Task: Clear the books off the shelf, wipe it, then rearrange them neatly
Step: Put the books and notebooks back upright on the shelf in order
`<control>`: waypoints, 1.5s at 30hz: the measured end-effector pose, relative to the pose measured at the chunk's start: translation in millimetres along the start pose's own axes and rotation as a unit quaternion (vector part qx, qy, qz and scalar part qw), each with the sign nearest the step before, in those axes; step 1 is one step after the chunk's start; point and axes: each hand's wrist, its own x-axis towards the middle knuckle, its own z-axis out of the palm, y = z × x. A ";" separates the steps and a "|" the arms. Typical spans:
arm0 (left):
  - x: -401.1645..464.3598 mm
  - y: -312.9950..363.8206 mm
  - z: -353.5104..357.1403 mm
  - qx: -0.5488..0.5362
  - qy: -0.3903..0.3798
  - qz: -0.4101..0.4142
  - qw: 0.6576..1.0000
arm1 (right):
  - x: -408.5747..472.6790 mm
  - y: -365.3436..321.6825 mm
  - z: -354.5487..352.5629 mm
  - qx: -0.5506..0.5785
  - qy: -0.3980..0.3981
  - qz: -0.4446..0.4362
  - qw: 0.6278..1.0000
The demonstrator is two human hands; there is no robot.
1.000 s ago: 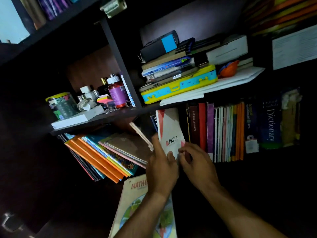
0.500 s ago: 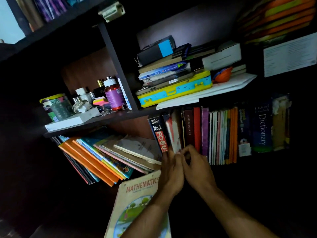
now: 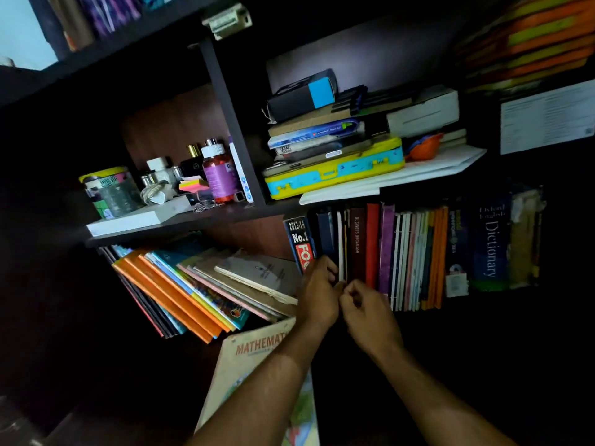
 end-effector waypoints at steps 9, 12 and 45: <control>-39.4 -24.3 -85.3 0.127 -0.024 0.024 0.991 | -1.3 1.3 8.7 -0.116 -0.136 -0.001 0.984; -56.6 -49.8 -146.8 0.352 -0.103 -0.100 0.925 | -9.3 -8.5 10.9 -0.261 -0.189 -0.037 0.946; -128.5 -58.2 -134.7 -0.225 -0.011 -0.363 0.904 | -7.2 3.6 14.9 -0.035 -0.219 -0.082 0.972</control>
